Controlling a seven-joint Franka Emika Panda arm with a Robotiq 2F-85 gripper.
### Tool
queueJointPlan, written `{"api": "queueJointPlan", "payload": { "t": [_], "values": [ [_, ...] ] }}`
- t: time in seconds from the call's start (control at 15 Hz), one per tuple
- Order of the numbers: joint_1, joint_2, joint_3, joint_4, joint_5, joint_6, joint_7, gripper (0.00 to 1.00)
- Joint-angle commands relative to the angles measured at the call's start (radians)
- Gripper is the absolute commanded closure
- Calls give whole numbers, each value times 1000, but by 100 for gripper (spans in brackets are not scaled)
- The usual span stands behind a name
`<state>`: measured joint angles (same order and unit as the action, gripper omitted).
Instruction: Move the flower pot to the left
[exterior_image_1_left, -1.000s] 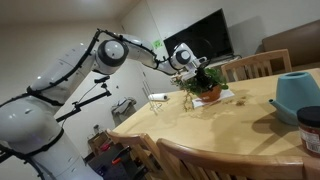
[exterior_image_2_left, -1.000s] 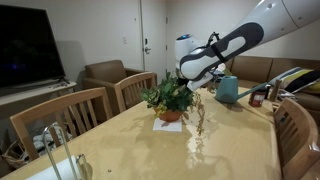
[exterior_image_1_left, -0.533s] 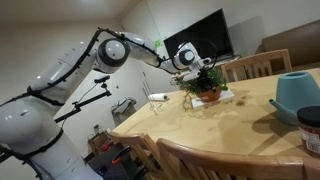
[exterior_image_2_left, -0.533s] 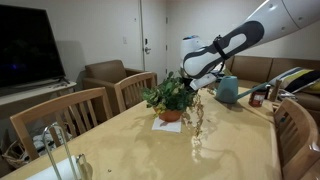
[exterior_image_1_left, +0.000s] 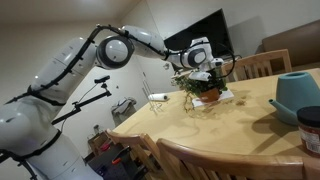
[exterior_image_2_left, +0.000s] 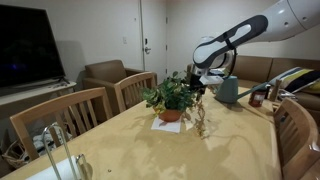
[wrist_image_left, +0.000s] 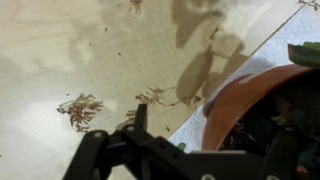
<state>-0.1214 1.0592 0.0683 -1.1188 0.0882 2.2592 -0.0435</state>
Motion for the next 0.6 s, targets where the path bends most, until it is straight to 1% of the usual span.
{"api": "queueJointPlan", "payload": {
  "t": [0.0, 0.2, 0.53],
  "values": [
    [-42, -76, 40, -98, 68, 34, -65, 0],
    [-58, -127, 52, -164, 102, 114, -90, 0],
    [-78, -250, 76, -351, 137, 329, -135, 0]
  ]
}}
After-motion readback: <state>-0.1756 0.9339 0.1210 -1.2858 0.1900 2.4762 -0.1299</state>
